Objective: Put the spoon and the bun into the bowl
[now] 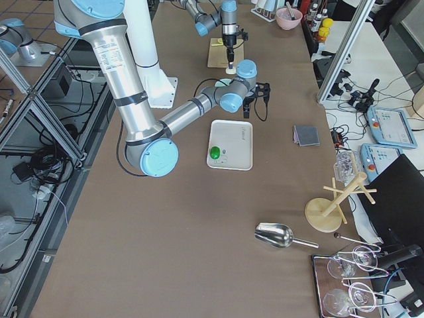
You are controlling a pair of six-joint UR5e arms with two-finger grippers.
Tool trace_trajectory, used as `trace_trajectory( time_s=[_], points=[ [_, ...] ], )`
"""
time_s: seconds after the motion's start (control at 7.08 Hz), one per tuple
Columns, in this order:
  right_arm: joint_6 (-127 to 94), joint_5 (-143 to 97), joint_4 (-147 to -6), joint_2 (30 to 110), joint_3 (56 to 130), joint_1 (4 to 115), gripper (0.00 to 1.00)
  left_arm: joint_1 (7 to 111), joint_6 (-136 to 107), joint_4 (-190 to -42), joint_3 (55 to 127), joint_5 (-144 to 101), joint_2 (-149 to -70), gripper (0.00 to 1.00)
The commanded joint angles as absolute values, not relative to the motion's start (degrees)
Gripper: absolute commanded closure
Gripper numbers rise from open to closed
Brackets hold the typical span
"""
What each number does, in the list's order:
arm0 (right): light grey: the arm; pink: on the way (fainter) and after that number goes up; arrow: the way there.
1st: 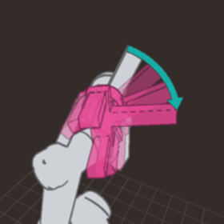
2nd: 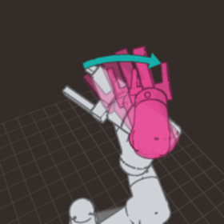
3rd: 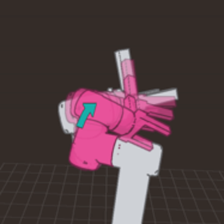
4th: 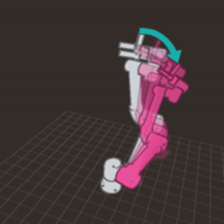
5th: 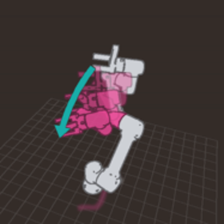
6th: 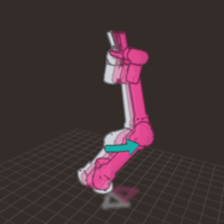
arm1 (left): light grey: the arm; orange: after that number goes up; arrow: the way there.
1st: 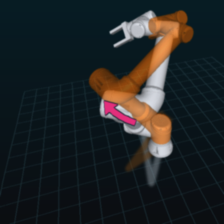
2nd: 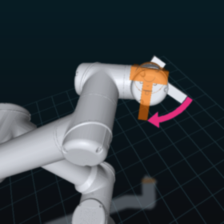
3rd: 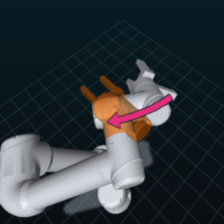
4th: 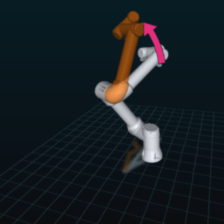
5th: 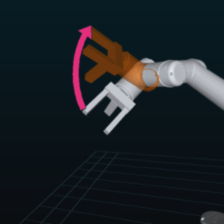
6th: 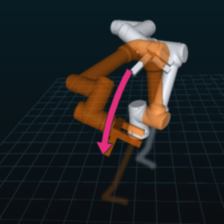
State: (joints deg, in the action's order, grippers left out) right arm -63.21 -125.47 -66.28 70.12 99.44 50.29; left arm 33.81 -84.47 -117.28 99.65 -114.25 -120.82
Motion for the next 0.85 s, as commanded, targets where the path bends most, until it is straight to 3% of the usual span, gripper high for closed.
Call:
trace_trajectory(
  time_s=[0.0, 0.28, 0.71],
  points=[
    [-60.5, -127.3, -66.4, 73.2, 100.6, 52.4, 0.0, 30.2, -85.1, -117.1, 99.9, -109.2, -121.9, 0.02],
    [-58.5, -128.5, -66.9, 73.7, 100.4, 54.5, 0.0, 31.9, -84.0, -117.0, 101.8, -109.6, -118.9, 0.02],
    [-43.2, -132.3, -67.4, 78.8, 97.9, 64.4, 0.0, 49.3, -63.8, -117.0, 103.9, -122.0, -104.1, 0.02]
  ],
)
